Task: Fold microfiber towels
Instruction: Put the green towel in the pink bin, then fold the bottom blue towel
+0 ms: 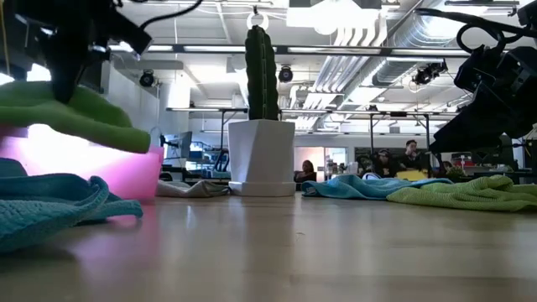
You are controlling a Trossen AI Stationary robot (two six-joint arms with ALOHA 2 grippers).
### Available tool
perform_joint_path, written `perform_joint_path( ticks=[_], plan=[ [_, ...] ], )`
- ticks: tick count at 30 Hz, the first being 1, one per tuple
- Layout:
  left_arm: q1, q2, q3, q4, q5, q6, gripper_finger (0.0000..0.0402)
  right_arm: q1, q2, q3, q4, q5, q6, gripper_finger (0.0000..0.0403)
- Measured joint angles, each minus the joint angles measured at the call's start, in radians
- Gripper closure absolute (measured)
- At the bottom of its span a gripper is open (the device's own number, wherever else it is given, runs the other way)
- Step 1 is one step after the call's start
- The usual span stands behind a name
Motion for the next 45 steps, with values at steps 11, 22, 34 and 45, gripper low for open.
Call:
perform_joint_path(
  ticks=[11, 22, 34, 45],
  plan=[
    [0.005, 0.0, -0.142, 0.039, 0.009, -0.073, 0.0401, 0.0, 0.0, 0.0, 0.0, 0.0, 0.0, 0.0261],
    [0.005, 0.0, -0.18, 0.09, 0.017, -0.1, 0.0393, 0.0, 0.0, 0.0, -0.002, 0.0, 0.0, 0.0261],
    [0.003, 0.0, -0.166, 0.026, 0.053, -0.236, 0.0272, 0.0, 0.0, 0.0, -0.006, 0.0, 0.0, 0.0261],
    [-0.033, -0.041, 0.089, 0.136, -0.146, -0.164, 0.0152, 0.0, 0.0, 0.0, -0.006, 0.0, 0.0, 0.0261]
  ],
)
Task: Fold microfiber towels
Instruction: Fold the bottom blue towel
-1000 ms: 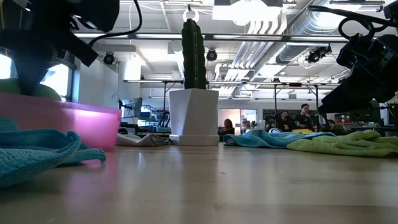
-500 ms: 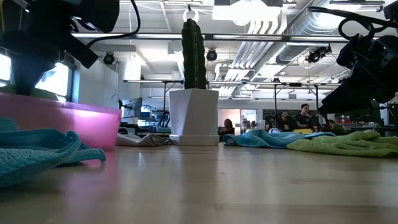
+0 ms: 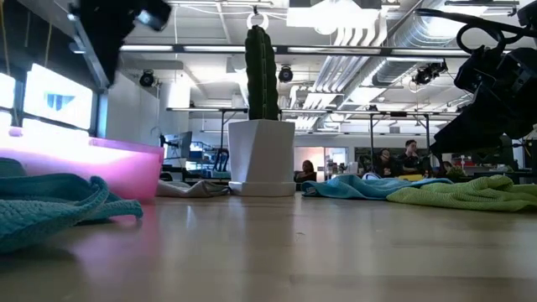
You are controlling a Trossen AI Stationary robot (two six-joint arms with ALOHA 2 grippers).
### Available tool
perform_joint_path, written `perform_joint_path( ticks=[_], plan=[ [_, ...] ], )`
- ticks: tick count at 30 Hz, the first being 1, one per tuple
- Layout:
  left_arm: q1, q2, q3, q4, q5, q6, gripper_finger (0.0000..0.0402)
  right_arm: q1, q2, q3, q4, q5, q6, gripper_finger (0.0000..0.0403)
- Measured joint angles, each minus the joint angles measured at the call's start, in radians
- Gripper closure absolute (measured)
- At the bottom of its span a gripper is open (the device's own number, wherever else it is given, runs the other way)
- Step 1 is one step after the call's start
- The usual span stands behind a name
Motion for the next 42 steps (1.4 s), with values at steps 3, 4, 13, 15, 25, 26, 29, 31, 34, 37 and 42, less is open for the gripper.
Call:
perform_joint_path(
  ticks=[3, 4, 13, 15, 25, 26, 29, 31, 34, 37, 42],
  plan=[
    [-0.039, 0.008, -0.005, 0.235, -0.032, 0.122, 0.015, 0.0, 0.0, 0.0, 0.0, 0.0, 0.0, 0.0261],
    [-0.053, 0.019, -0.005, 0.309, -0.029, 0.16, 0.015, 0.0, 0.0, 0.0, 0.0, 0.0, 0.0, 0.0261],
    [-0.282, 0.221, -0.006, 0.627, 0.018, 0.361, 0.0149, 0.0, 0.0, 0.0, -0.001, 0.0, 0.0, 0.0261],
    [-0.332, 0.278, -0.007, 0.654, 0.017, 0.395, 0.0149, 0.0, 0.0, 0.0, -0.004, 0.0, 0.0, 0.0261],
    [-0.519, 0.416, 0.044, 0.621, 0.179, 0.432, 0.0151, 0.0, 0.0, 0.0, -0.007, 0.0, 0.0, 0.0261],
    [-0.533, 0.416, 0.046, 0.621, 0.196, 0.435, 0.0151, 0.0, 0.0, 0.0, -0.008, 0.0, 0.0, 0.0261],
    [-0.568, 0.416, 0.047, 0.605, 0.217, 0.463, 0.0151, 0.0, 0.0, 0.0, -0.009, 0.0, 0.0, 0.0261],
    [-0.585, 0.416, 0.047, 0.578, 0.197, 0.512, 0.0152, 0.0, 0.0, 0.0, -0.009, 0.0, 0.0, 0.0261],
    [-0.594, 0.423, 0.047, 0.568, 0.174, 0.58, 0.0152, 0.0, 0.0, 0.0, -0.009, 0.0, 0.0, 0.0261],
    [-0.588, 0.429, 0.047, 0.571, 0.172, 0.627, 0.0152, 0.0, 0.0, 0.0, -0.009, 0.0, 0.0, 0.0261],
    [-0.562, 0.454, 0.047, 0.578, 0.173, 0.667, 0.0152, 0.0, -0.001, 0.0, -0.012, 0.0, 0.0, 0.0261]
  ],
)
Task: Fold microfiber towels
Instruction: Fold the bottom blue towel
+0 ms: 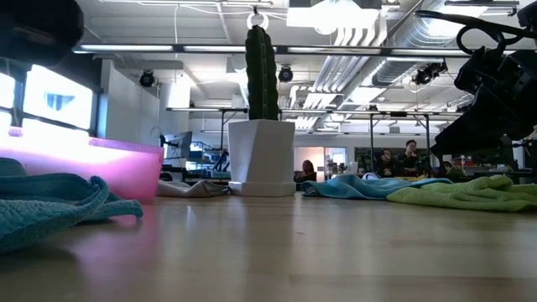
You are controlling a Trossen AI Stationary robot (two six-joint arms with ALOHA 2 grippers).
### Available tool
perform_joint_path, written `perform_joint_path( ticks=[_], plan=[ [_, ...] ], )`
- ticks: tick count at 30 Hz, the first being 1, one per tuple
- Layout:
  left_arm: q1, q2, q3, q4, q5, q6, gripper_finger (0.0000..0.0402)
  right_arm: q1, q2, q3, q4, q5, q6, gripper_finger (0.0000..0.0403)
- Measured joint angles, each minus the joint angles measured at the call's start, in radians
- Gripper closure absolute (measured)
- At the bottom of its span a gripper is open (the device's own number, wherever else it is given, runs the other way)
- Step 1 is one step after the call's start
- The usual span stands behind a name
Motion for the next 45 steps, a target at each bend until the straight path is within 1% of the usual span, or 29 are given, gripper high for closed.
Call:
perform_joint_path(
  ticks=[4, 7, 10, 12, 16, 17, 18, 21, 26, 29, 33, 35, 38, 41, 43, 45],
  plan=[
    [0.012, 0.017, 0.0, -0.003, 0.035, -0.03, 0.0163, 0.0, 0.0, 0.0, -0.006, 0.0, 0.0, 0.0261],
    [0.013, 0.015, 0.0, -0.028, 0.037, -0.051, 0.0195, 0.0, 0.0, 0.0, -0.007, 0.0, 0.0, 0.0261],
    [0.012, 0.015, 0.0, -0.07, 0.038, -0.053, 0.0243, 0.0, 0.0, 0.0, -0.009, 0.0, 0.0, 0.0261],
    [0.012, 0.015, 0.0, -0.099, 0.037, -0.062, 0.0281, 0.0, 0.0, 0.0, -0.011, 0.0, 0.0, 0.0261],
    [0.021, 0.015, 0.0, -0.107, 0.03, -0.072, 0.0365, 0.0, 0.0, 0.0, -0.011, 0.0, 0.0, 0.0261],
    [0.025, 0.014, 0.001, -0.107, 0.029, -0.072, 0.0382, 0.0, 0.0, 0.0, -0.011, 0.0, 0.0, 0.0261],
    [0.029, 0.014, 0.004, -0.108, 0.029, -0.077, 0.0391, 0.0, 0.0, 0.0, -0.011, 0.0, 0.0, 0.0261],
    [0.044, 0.014, 0.025, -0.108, 0.008, -0.088, 0.0387, 0.0, 0.0, 0.0, -0.011, 0.0, 0.0, 0.0261],
    [0.074, 0.014, 0.087, -0.109, -0.079, -0.062, 0.0399, 0.0, 0.0, 0.0, -0.011, 0.0, 0.0, 0.0261],
    [0.106, 0.013, 0.133, -0.111, -0.12, -0.043, 0.0398, 0.0, 0.0, 0.0, -0.011, 0.0, 0.0, 0.0261],
    [0.159, 0.013, 0.177, -0.111, -0.196, -0.027, 0.04, 0.0, 0.0, 0.0, -0.011, 0.008, -0.001, 0.0261],
    [0.188, 0.013, 0.195, -0.111, -0.228, -0.025, 0.04, 0.0, 0.0, 0.0, -0.011, 0.05, -0.005, 0.0261],
    [0.231, 0.013, 0.211, -0.108, -0.258, 0.017, 0.0401, 0.0, 0.0, 0.0, -0.011, 0.074, 0.001, 0.0261],
    [0.279, 0.013, 0.213, -0.094, -0.317, 0.069, 0.0401, 0.0, 0.0, 0.0, -0.002, 0.075, 0.003, 0.0261],
    [0.317, 0.013, 0.213, -0.08, -0.351, 0.092, 0.0401, 0.0, 0.001, 0.0, 0.024, 0.074, 0.034, 0.0261],
    [0.36, 0.013, 0.213, -0.055, -0.372, 0.097, 0.0401, 0.0, 0.001, 0.0, 0.049, 0.072, 0.1, 0.0261]
  ],
)
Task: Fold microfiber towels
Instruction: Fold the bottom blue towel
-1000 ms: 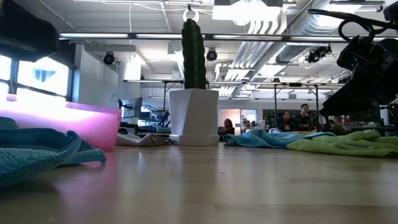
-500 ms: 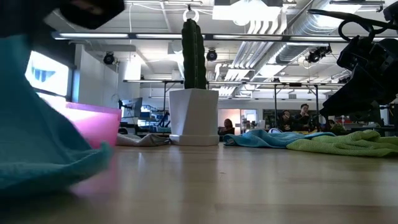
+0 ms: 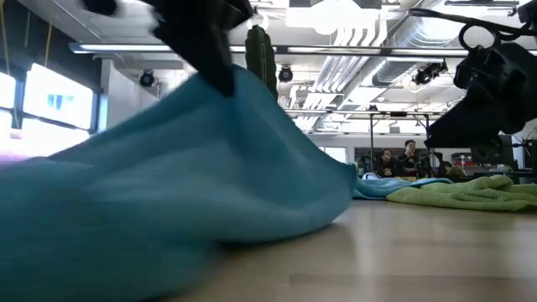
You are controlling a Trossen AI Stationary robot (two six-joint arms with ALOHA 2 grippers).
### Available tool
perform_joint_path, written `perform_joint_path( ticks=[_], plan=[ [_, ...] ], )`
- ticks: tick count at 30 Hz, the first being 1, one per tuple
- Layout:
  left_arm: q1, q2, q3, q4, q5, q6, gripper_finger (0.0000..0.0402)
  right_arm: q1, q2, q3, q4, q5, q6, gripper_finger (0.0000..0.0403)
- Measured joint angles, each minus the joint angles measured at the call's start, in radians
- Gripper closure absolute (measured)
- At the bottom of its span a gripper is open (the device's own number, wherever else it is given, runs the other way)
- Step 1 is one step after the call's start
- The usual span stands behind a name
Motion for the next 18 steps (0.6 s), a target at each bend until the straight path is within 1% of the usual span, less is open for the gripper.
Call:
perform_joint_path(
  ticks=[3, 5, 8, 9, 10, 12, 15, 17, 18],
  plan=[
    [0.061, 0.0, 0.0, 0.064, -0.009, 0.007, 0.0401, 0.0, 0.0, 0.0, 0.028, 0.008, 0.096, 0.0261],
    [0.096, 0.0, 0.0, 0.109, -0.007, 0.029, 0.0401, 0.0, 0.0, 0.0, 0.028, 0.016, 0.132, 0.0261],
    [0.131, 0.0, 0.0, 0.16, 0.017, 0.068, 0.0401, 0.0, 0.0, 0.0, 0.037, 0.122, 0.161, 0.0261],
    [0.14, 0.0, 0.0, 0.171, 0.025, 0.079, 0.0401, -0.001, 0.0, 0.0, 0.05, 0.128, 0.147, 0.0261],
    [0.149, 0.0, 0.0, 0.181, 0.031, 0.089, 0.0401, -0.001, 0.001, 0.0, 0.078, 0.114, 0.086, 0.0261],
    [0.162, 0.0, 0.0, 0.201, 0.043, 0.111, 0.0401, 0.0, 0.009, 0.0, 0.178, 0.041, -0.091, 0.0261],
    [0.171, 0.0, 0.0, 0.214, 0.048, 0.145, 0.0401, 0.0, 0.035, 0.0, 0.386, -0.068, -0.349, 0.0261],
    [0.176, 0.0, 0.0, 0.22, 0.048, 0.164, 0.0401, 0.0, 0.061, 0.001, 0.49, -0.097, -0.473, 0.0261],
    [0.176, 0.0, 0.0, 0.223, 0.048, 0.164, 0.0401, 0.0, 0.077, 0.001, 0.525, -0.098, -0.51, 0.0261]
  ],
)
